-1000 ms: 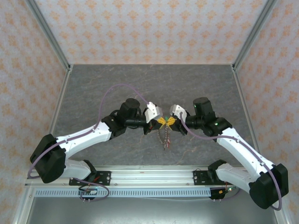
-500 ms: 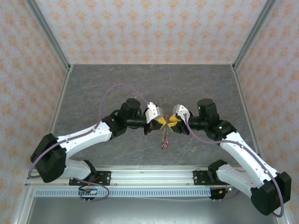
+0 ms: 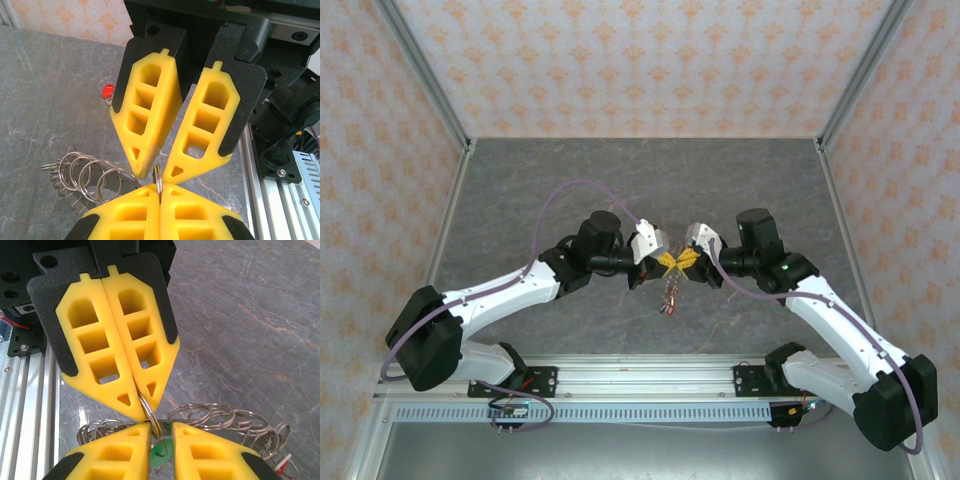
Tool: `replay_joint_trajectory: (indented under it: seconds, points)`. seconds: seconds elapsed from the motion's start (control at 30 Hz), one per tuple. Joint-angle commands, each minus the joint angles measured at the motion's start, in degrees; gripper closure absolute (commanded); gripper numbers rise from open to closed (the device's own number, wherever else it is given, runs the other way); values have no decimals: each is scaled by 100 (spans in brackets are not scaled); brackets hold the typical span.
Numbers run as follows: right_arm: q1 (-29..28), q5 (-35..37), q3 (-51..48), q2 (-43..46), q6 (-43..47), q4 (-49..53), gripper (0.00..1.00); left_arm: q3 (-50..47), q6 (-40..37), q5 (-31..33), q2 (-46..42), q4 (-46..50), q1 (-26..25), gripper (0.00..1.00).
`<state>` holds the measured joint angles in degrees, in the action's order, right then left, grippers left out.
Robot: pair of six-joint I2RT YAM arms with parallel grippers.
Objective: Put the keys on the keyring
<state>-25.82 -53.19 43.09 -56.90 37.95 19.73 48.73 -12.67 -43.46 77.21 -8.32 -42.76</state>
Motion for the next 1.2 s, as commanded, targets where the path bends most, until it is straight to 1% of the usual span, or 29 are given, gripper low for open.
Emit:
replay_joint_trajectory:
  seconds: [0.0, 0.07, 0.2, 0.3, 0.37, 0.47, 0.53, 0.7, 0.8, 0.9, 0.97, 1.03, 1.17]
  points:
    - [21, -224, 191, 3, -77, -336, 86, 316, -165, -176, -9, -114, -22, 100]
    - [30, -182, 206, -4, -77, -320, 93, 306, -187, -130, -18, -93, -22, 100]
    - [24, 27, 351, -46, 66, 12, 100, 311, -259, 31, -43, 67, -20, 99]
    - [20, 116, 661, -180, 352, 577, 100, 359, -446, 169, -58, 389, -30, 89]
    - [-16, 226, 927, -319, 572, 1085, 100, 443, -615, 253, -68, 694, -26, 86]
    - [-298, 785, 1393, -482, 953, 1844, 100, 494, -737, 308, -93, 859, -30, 84]
    - [-414, 1087, 1527, -520, 1032, 2040, 100, 491, -749, 321, -110, 858, -30, 84]
    - [-604, 1301, 1795, -641, 1109, 2305, 100, 425, -648, 256, -159, 617, -29, 86]
    - [-701, 1429, 1916, -690, 1125, 2405, 100, 383, -584, 275, -180, 518, -29, 91]
    - [-758, 1397, 1992, -673, 1125, 2429, 100, 391, -599, 256, -187, 572, -30, 97]
    - [-759, 1277, 1945, -585, 1089, 2311, 100, 375, -588, 229, -200, 552, -30, 100]
    - [-761, 1138, 1812, -470, 987, 2066, 99, 336, -556, 192, -210, 485, -29, 100]
    - [-761, 1081, 1471, -277, 820, 1643, 94, 276, -435, 116, -197, 254, -30, 100]
